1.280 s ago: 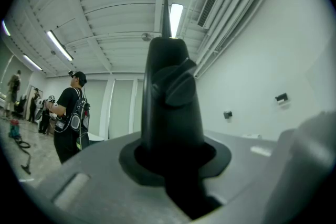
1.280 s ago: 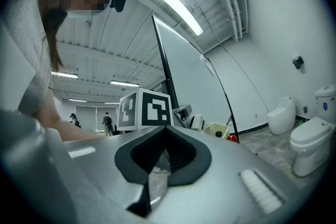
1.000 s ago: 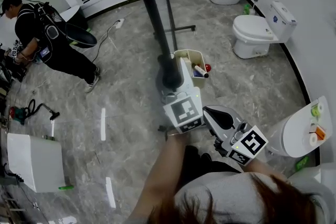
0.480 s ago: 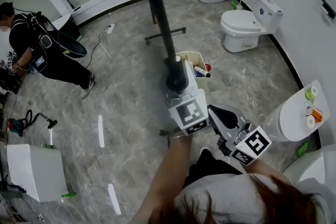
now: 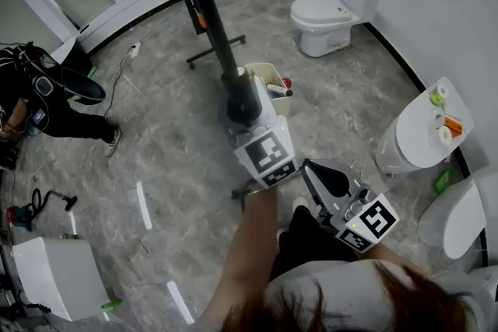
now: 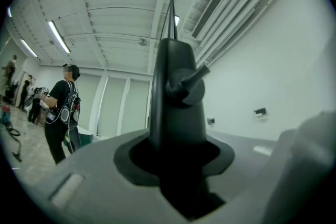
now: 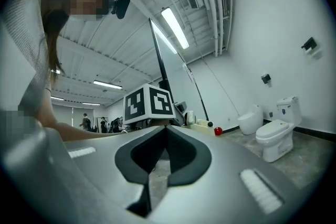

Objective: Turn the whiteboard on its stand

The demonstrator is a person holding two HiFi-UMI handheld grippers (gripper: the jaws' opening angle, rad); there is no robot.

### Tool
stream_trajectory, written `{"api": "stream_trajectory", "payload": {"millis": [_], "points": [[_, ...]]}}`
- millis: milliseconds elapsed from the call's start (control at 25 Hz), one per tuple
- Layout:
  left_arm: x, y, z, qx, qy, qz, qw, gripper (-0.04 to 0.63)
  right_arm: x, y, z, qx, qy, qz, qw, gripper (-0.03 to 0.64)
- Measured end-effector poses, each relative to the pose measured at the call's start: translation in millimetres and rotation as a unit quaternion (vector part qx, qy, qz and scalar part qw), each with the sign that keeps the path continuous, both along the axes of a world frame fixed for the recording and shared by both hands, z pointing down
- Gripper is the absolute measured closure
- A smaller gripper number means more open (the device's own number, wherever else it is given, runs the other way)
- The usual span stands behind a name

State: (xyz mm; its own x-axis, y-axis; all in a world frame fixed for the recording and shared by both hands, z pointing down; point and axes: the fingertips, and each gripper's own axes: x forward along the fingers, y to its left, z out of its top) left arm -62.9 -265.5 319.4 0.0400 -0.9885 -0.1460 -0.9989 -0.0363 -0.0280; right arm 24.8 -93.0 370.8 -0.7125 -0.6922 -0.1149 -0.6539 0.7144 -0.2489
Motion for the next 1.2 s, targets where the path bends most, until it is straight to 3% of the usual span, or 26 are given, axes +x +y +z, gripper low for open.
{"api": "stream_trajectory", "payload": {"millis": [200, 560, 880, 1200], "points": [[25, 23, 3, 0.000, 0.001, 0.001, 1.0000, 0.437, 29, 22, 4, 0.002, 0.006, 0.012, 1.000, 0.615], [58, 73, 5, 0.002, -0.002, -0.008, 1.0000, 0.436, 53, 32, -44, 0.082, 0.079, 0.000, 0.993, 0.615], [87, 114, 3, 0.008, -0.005, -0.007, 0.9999, 0.431, 94, 46, -47, 0.077, 0.079, -0.012, 0.994, 0.615], [95, 156, 2, 0.009, -0.003, 0.004, 0.9999, 0.420, 99, 74, -50, 0.078, 0.077, -0.011, 0.994, 0.615]]}}
